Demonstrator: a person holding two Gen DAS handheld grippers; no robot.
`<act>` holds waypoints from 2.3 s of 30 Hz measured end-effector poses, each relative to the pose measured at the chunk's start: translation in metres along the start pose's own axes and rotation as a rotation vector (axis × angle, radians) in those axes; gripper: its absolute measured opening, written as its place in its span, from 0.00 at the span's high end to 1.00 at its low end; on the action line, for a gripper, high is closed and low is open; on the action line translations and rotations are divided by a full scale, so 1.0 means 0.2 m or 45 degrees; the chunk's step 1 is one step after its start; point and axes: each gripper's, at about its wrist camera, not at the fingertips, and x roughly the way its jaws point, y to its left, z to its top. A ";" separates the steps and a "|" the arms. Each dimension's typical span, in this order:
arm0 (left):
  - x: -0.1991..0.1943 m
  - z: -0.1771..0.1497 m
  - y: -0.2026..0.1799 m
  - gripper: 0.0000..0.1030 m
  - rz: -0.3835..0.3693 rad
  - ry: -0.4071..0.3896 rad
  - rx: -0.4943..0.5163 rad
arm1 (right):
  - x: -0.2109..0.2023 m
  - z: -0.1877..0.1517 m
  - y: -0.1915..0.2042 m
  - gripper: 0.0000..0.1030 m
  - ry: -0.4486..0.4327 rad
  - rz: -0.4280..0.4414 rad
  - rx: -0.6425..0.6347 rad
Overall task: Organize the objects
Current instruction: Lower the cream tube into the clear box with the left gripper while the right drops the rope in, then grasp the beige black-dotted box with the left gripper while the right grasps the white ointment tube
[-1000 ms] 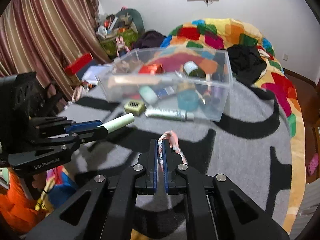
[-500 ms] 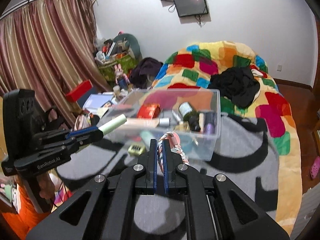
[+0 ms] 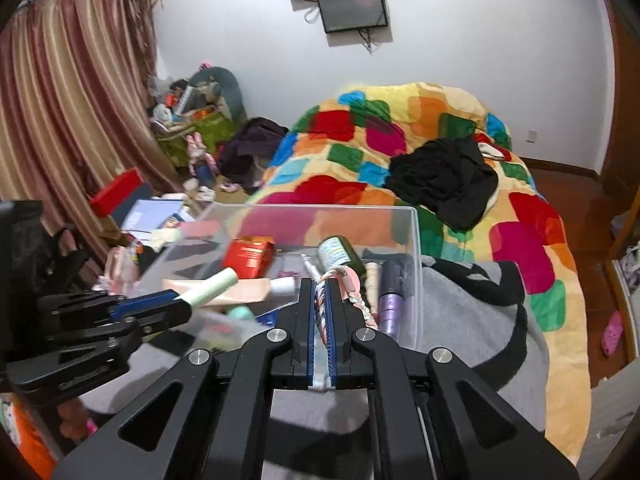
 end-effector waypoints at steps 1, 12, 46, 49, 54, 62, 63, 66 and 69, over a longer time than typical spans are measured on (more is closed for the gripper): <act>0.01 0.01 0.00 0.86 -0.003 0.004 0.000 | 0.03 0.00 0.00 0.96 0.015 -0.012 0.001; 0.02 0.04 -0.02 0.85 -0.030 0.002 0.018 | 0.14 -0.04 0.08 0.95 0.106 0.010 -0.113; 0.29 -0.20 0.02 0.64 0.079 0.265 0.013 | 0.19 -0.32 0.01 0.58 0.300 0.011 -0.161; 0.28 -0.21 0.01 0.65 0.069 0.254 0.031 | 0.24 -0.32 0.01 0.58 0.330 0.041 -0.146; 0.27 -0.22 0.00 0.65 0.061 0.252 0.057 | 0.25 -0.33 0.02 0.56 0.344 0.079 -0.149; 0.15 -0.32 0.00 0.65 0.002 0.247 0.069 | 0.10 -0.43 0.04 0.56 0.388 0.223 -0.196; 0.13 -0.34 0.00 0.66 -0.018 0.249 0.070 | 0.06 -0.45 0.05 0.56 0.395 0.270 -0.215; 0.05 -0.40 -0.01 0.66 -0.015 0.236 0.097 | -0.02 -0.50 0.10 0.56 0.367 0.258 -0.300; 0.01 -0.43 0.00 0.67 0.012 0.218 0.101 | -0.04 -0.49 0.15 0.54 0.322 0.201 -0.375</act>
